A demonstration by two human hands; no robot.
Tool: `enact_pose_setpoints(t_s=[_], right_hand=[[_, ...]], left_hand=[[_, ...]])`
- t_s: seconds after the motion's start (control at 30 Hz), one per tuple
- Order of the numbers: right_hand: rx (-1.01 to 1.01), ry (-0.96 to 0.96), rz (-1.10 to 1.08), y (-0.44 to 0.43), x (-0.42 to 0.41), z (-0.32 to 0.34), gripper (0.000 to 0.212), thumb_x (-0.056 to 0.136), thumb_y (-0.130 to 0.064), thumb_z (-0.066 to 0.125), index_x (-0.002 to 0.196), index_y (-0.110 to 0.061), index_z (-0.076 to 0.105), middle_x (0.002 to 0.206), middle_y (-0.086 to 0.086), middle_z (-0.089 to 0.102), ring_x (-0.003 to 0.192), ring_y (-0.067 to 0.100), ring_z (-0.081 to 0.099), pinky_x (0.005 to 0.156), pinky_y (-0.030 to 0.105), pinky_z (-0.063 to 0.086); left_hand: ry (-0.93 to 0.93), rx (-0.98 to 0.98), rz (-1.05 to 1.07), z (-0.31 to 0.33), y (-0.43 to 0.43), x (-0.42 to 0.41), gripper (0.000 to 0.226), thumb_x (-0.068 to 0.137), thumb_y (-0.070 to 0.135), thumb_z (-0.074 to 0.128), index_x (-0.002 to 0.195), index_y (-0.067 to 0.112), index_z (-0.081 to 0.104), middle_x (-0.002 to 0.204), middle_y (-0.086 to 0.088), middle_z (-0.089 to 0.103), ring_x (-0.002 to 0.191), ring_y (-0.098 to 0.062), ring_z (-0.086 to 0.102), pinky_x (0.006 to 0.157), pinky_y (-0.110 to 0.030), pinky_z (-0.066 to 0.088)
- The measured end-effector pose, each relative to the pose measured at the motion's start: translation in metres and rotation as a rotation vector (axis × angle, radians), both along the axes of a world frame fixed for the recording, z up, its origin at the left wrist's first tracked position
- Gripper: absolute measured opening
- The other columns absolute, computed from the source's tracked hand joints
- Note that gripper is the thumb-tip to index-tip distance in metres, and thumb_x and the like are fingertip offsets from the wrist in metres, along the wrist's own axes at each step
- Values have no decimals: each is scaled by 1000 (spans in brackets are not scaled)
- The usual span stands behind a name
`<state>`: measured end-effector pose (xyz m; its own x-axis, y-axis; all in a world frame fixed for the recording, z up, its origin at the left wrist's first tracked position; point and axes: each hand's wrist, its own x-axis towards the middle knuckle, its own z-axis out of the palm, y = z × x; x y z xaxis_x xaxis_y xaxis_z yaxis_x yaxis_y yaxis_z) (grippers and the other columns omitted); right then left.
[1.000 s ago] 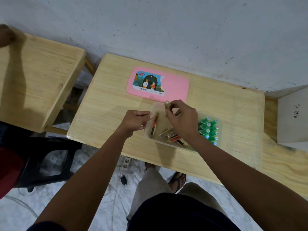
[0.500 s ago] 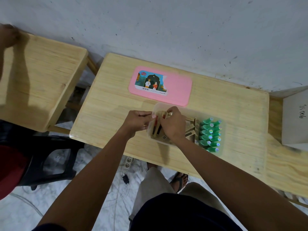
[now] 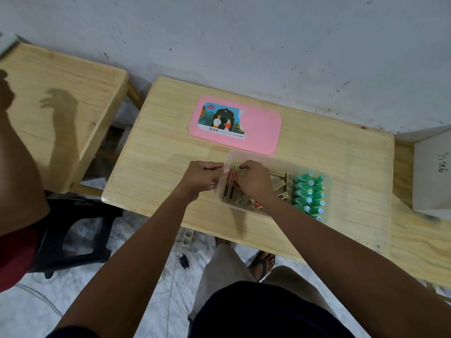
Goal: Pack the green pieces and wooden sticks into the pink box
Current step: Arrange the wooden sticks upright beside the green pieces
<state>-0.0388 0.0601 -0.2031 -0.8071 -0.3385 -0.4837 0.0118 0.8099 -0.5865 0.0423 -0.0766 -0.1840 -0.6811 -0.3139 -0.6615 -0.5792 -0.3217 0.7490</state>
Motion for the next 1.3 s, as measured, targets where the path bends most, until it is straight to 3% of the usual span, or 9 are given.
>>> enact_pose_setpoints(t_s=[0.13, 0.27, 0.33, 0.4, 0.57, 0.77, 1.0, 1.17, 1.3], right_hand=[[-46, -71, -65, 0, 3, 0, 31, 83, -20, 62, 114, -16, 67, 109, 8, 71, 90, 33, 70, 86, 43, 57], [-62, -35, -24, 7, 4, 7, 42, 80, -17, 70, 122, -13, 65, 116, 5, 68, 100, 25, 66, 91, 30, 51], [-77, 6, 22, 16, 2, 13, 39, 79, -12, 67, 118, -14, 68, 101, 4, 73, 89, 21, 69, 86, 31, 54], [-52, 53, 143, 27, -3, 20, 38, 76, -8, 63, 111, -19, 73, 91, -1, 75, 86, 18, 68, 82, 32, 55], [193, 183, 625, 53, -14, 32, 33, 80, -21, 68, 111, -31, 72, 107, -1, 71, 109, 22, 53, 77, 29, 43], [268, 269, 806, 48, -17, 32, 36, 76, -25, 68, 110, -31, 72, 105, 4, 69, 102, 23, 60, 69, 30, 42], [278, 176, 871, 51, -25, 28, 32, 81, -27, 67, 113, -27, 72, 110, 0, 70, 100, 22, 63, 73, 27, 42], [260, 127, 867, 53, -26, 28, 23, 82, -24, 68, 104, -24, 75, 103, -3, 73, 95, 20, 65, 77, 31, 50], [252, 125, 839, 56, -28, 27, 21, 84, -23, 66, 104, -22, 73, 105, -2, 71, 95, 21, 63, 80, 33, 50]], left_hand=[[-2, -7, -8, -1, 0, 0, 20, 83, 17, 76, 102, 11, 75, 89, -2, 77, 74, -10, 72, 68, -26, 59], [8, -21, -3, 0, 1, 1, 19, 83, 17, 76, 102, 11, 76, 87, -1, 77, 72, -8, 71, 66, -24, 57], [11, -47, 0, -1, 2, 2, 17, 83, 19, 77, 99, 14, 76, 88, -2, 77, 76, -10, 71, 67, -25, 58], [12, -83, -2, -2, 4, 2, 20, 84, 21, 76, 102, 13, 76, 93, -4, 77, 80, -12, 71, 70, -27, 60], [45, -152, 36, -4, 12, 5, 21, 85, 19, 75, 105, 12, 76, 87, 2, 76, 74, -9, 71, 68, -27, 60], [49, -479, 25, -8, 22, 7, 22, 83, 27, 77, 103, 19, 77, 100, 1, 76, 94, -9, 70, 84, -34, 58], [41, -484, 56, -3, 25, 8, 24, 82, 24, 78, 104, 15, 76, 104, -1, 76, 95, -8, 68, 89, -40, 57], [54, -570, 41, -1, 30, 7, 24, 84, 23, 75, 106, 14, 76, 106, -2, 75, 94, -6, 67, 90, -25, 53], [26, -665, 9, -2, 34, 8, 21, 87, 26, 72, 105, 16, 77, 104, 0, 76, 95, -14, 70, 92, -35, 54]])
